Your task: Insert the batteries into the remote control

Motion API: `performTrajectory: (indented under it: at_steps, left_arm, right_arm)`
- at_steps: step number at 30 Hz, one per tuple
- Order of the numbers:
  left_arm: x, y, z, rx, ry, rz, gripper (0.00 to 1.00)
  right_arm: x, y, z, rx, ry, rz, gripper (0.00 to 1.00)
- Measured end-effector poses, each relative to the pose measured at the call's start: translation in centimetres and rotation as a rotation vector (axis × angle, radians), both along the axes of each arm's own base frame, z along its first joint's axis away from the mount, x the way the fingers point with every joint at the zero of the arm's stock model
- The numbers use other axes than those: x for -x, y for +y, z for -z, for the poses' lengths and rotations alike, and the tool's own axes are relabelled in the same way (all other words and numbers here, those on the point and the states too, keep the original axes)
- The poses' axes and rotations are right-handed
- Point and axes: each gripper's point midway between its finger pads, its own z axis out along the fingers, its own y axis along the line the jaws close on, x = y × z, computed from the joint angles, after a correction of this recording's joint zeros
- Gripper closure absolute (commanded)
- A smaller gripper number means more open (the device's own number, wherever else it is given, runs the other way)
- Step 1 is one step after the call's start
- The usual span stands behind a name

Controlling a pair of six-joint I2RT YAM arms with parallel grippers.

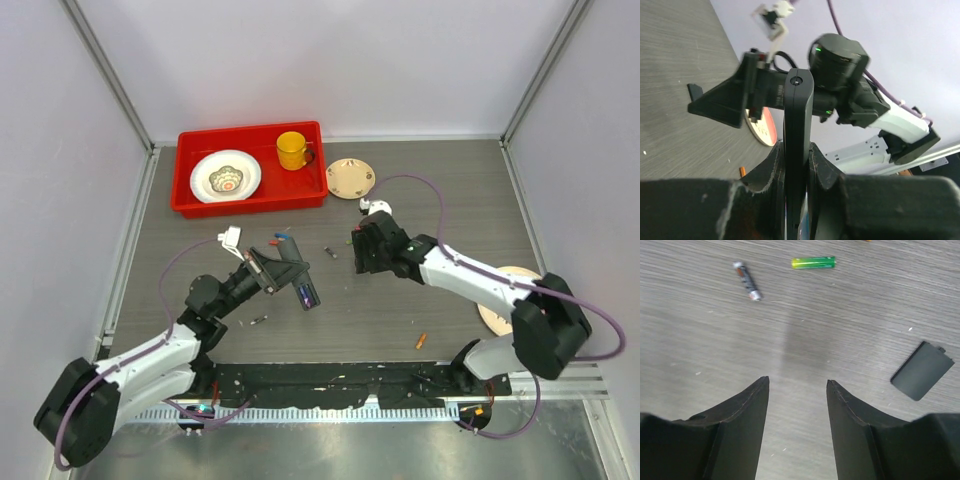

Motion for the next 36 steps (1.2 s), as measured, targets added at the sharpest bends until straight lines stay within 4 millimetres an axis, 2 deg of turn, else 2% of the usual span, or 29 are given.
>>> performTrajectory:
  at_steps: [3, 5, 10, 15, 22, 29, 36]
  left_arm:
    - [0.9, 0.5, -0.2, -0.027, -0.022, 0.005, 1.00]
    - [1.6, 1.0, -0.7, -0.040, -0.054, 0.003, 1.00]
    - [2.5, 1.6, -0.9, -0.062, -0.085, 0.001, 1.00]
    - [3.1, 1.3, 0.0, -0.090, -0.065, 0.040, 1.00]
    - [3.3, 0.8, 1.3, -0.118, -0.031, 0.078, 1.00]
    - [3.2, 0.4, 1.9, -0.112, -0.004, 0.103, 1.00]
    - [3.4, 0.5, 1.5, -0.099, -0.018, 0.107, 1.00]
  right_arm:
    - [-1.1, -0.3, 2.7, 0.100, 0.030, 0.008, 0.36]
    - [-2.6, 0.1, 3.9, 0.149, 0.040, 0.009, 0.31]
    - [-6.1, 1.4, 5.7, 0.195, 0.040, 0.006, 0.29]
    - [-8.1, 1.1, 6.9, 0.222, 0.046, 0.014, 0.29]
    - [-9.3, 0.1, 7.8, 0.242, 0.058, 0.020, 0.28]
    - [-9.7, 0.8, 8.3, 0.227, 0.061, 0.002, 0.28]
    - [-11.0, 1.6, 8.4, 0.203, 0.047, 0.002, 0.29]
